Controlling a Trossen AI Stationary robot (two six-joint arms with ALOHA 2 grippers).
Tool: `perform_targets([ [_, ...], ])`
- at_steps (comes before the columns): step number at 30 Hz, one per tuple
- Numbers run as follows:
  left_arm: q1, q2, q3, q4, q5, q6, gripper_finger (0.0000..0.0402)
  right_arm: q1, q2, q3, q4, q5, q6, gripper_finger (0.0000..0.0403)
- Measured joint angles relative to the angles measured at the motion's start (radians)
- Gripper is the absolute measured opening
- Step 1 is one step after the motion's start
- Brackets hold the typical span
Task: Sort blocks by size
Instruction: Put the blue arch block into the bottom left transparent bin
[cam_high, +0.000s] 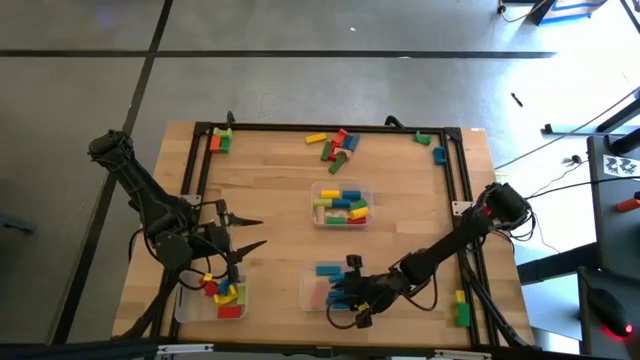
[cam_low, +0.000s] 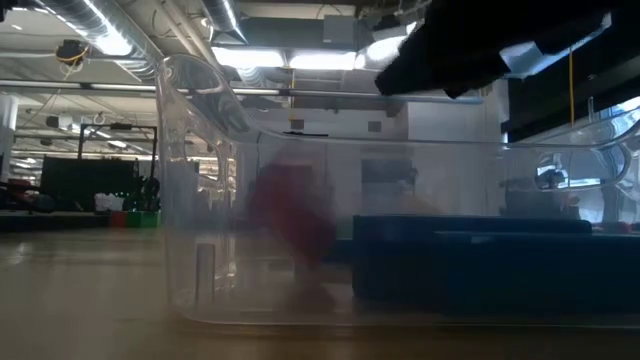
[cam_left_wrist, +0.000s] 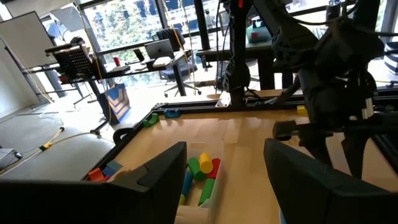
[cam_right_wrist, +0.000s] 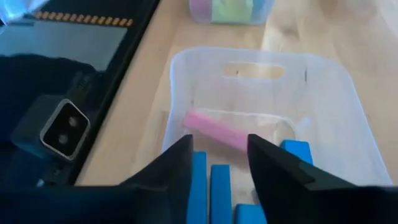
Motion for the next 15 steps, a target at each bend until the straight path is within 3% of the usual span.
perform_targets([
  [7, 0.0, 0.0, 0.0, 0.0, 0.0, -0.001, 0.021, 0.0, -0.055, 0.0, -0.024, 0.05, -0.074, 0.0208],
  [15, 0.0, 0.0, 0.0, 0.0, 0.0, 0.0, 0.021, 0.0, -0.254, 0.0, -0.198, 0.285, -0.119, 0.0216],
])
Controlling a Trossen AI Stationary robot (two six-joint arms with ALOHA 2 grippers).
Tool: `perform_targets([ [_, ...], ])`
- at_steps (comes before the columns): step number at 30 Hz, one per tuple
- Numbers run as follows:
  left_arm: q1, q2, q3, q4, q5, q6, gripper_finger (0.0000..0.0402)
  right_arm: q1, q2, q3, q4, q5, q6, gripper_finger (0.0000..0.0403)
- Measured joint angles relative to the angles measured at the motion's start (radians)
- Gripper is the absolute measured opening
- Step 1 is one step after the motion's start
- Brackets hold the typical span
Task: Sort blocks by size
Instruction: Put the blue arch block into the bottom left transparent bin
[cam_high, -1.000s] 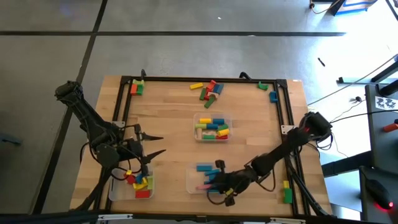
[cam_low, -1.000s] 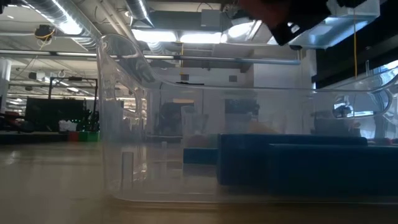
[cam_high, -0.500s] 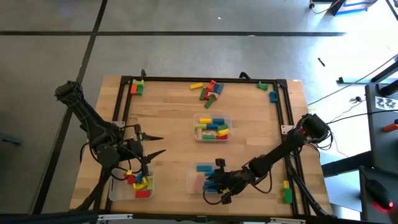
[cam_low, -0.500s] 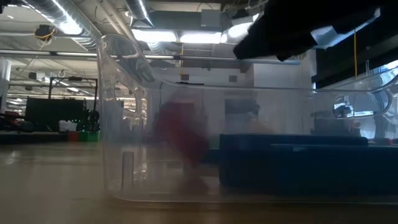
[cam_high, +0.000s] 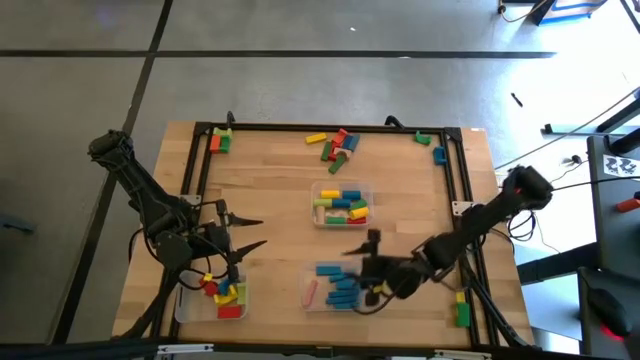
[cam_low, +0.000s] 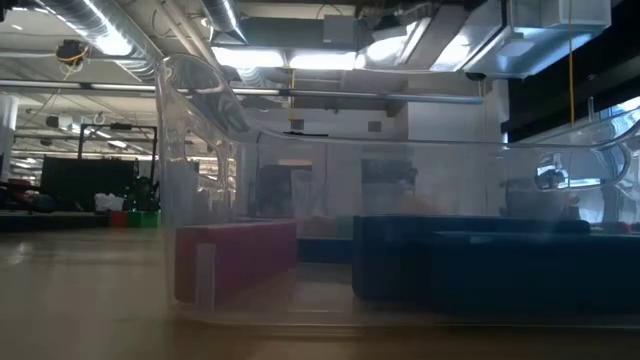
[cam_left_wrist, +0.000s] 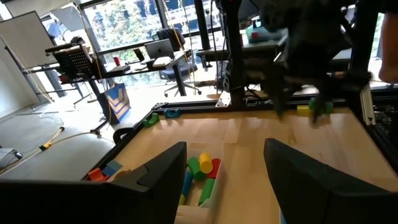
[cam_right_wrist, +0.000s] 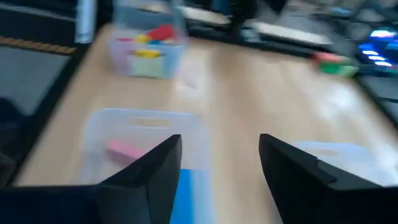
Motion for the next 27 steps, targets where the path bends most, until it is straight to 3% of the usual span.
perform_targets([
  [3, 0.0, 0.0, 0.0, 0.0, 0.0, 0.0, 0.021, -0.014, -0.088, 0.0, -0.128, 0.087, 0.031, 0.0216],
  [8, 0.0, 0.0, 0.0, 0.0, 0.0, -0.011, 0.021, -0.114, -0.213, 0.0, -0.4, 0.118, 0.166, 0.0215],
  [18, 0.0, 0.0, 0.0, 0.0, 0.0, -0.015, 0.021, -0.539, -0.288, -0.003, -0.997, 0.127, 0.456, 0.0215],
  [27, 0.0, 0.0, 0.0, 0.0, 0.0, -0.014, 0.021, -0.98, -0.287, -0.143, -1.0, 0.032, 0.451, 0.0215],
])
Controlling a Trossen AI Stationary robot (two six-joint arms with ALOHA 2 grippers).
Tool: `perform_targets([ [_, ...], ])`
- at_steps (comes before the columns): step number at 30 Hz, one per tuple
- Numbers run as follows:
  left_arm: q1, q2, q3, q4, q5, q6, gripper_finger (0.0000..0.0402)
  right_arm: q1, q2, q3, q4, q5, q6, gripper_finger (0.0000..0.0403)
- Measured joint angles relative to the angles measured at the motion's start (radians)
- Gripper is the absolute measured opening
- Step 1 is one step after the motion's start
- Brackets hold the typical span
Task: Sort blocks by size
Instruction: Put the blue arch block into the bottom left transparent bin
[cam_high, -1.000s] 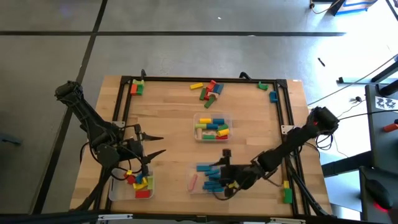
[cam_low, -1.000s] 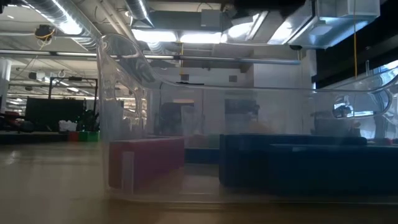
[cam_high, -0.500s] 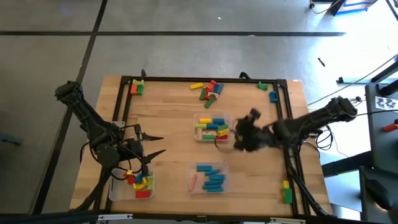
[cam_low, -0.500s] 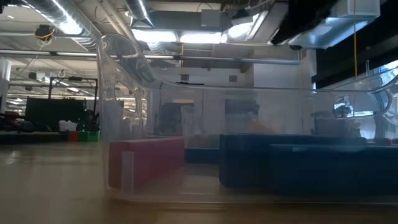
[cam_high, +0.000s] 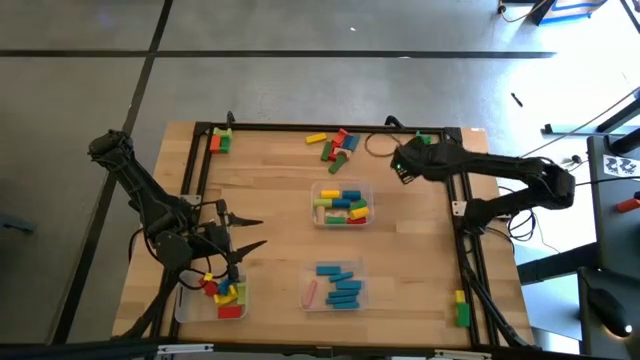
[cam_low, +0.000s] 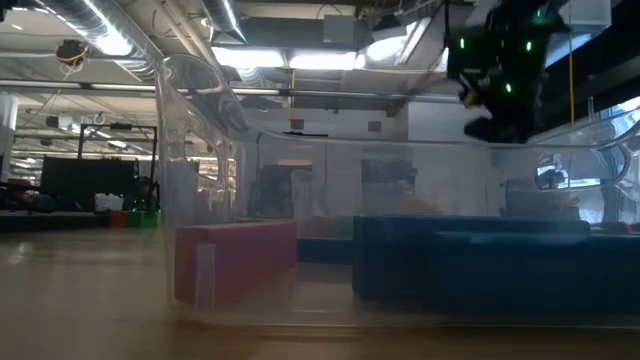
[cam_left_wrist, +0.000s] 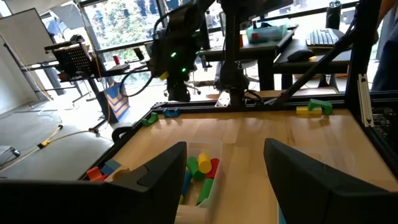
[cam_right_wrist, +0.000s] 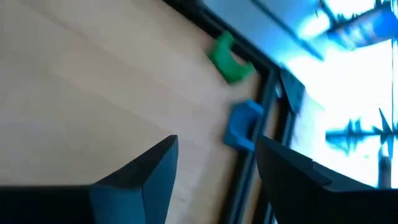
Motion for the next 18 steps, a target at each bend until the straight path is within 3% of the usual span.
perform_targets([
  [7, 0.0, 0.0, 0.0, 0.0, 0.0, 0.005, 0.021, -0.229, 0.0, -0.112, 0.087, -0.047, -0.03, 0.0215],
  [18, 0.0, 0.0, 0.0, 0.0, 0.0, 0.007, 0.021, -0.396, 0.011, -0.198, 0.32, -0.122, -0.085, 0.0215],
])
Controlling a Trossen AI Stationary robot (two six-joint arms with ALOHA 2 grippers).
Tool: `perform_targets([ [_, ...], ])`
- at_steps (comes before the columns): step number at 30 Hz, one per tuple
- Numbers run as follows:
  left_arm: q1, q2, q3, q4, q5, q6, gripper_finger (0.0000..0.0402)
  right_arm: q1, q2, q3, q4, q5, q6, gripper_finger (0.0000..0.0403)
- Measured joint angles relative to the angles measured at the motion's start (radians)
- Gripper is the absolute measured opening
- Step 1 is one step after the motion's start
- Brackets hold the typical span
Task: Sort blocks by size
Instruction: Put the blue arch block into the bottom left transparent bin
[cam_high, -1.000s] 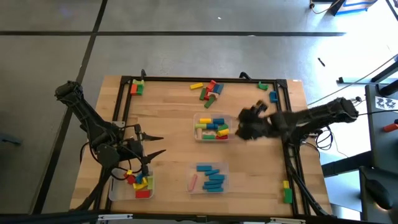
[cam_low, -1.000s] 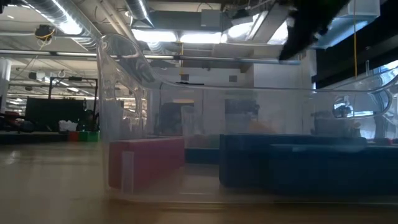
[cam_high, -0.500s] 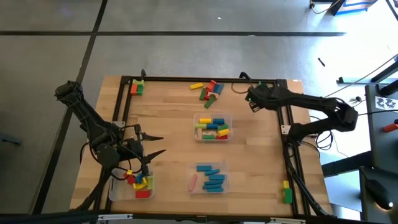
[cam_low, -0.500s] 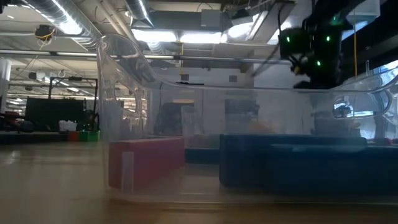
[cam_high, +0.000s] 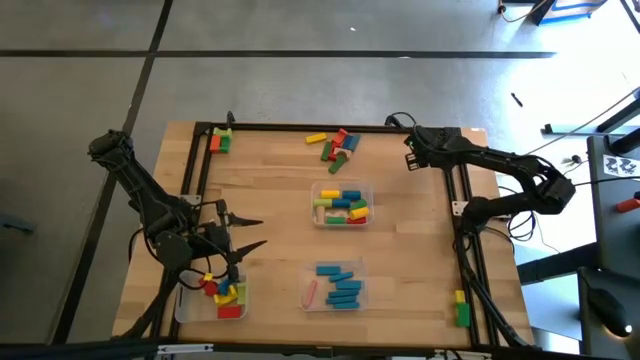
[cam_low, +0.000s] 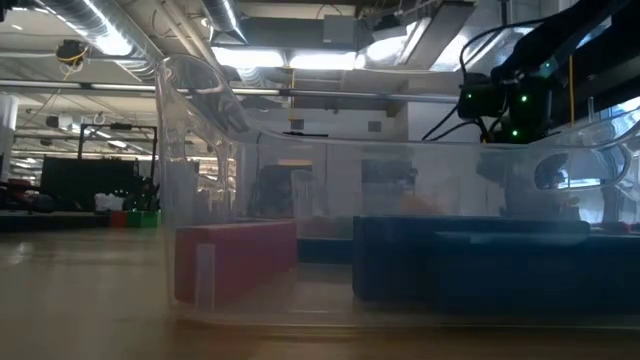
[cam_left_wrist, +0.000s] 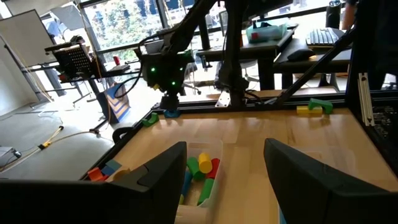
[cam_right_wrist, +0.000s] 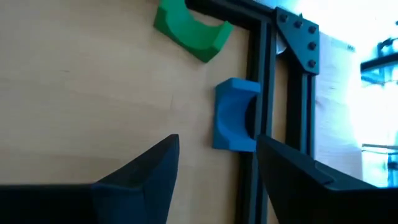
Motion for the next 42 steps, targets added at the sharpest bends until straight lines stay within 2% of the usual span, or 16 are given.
perform_targets([
  [6, 0.0, 0.0, 0.0, 0.0, 0.0, 0.015, 0.021, -0.059, 0.081, -0.001, 0.053, -0.014, -0.021, 0.0192],
  [15, 0.0, 0.0, 0.0, 0.001, 0.0, 0.019, 0.021, -0.059, 0.207, 0.01, 0.125, 0.077, -0.023, 0.0086],
  [22, 0.001, 0.0, 0.0, 0.001, 0.0, 0.019, 0.021, -0.058, 0.317, 0.009, 0.124, 0.228, -0.016, 0.0009],
  [29, 0.008, 0.0, 0.0, 0.0, 0.0, 0.019, 0.021, -0.054, 0.406, 0.01, 0.105, 0.33, -0.006, 0.0018],
  [32, 0.016, 0.0, 0.0, 0.0, 0.0, 0.019, 0.021, -0.038, 0.42, 0.017, 0.08, 0.337, -0.033, 0.002],
  [42, 0.022, 0.0, 0.0, -0.008, 0.0, 0.014, 0.021, -0.038, 0.424, 0.036, 0.084, 0.198, -0.161, 0.0021],
])
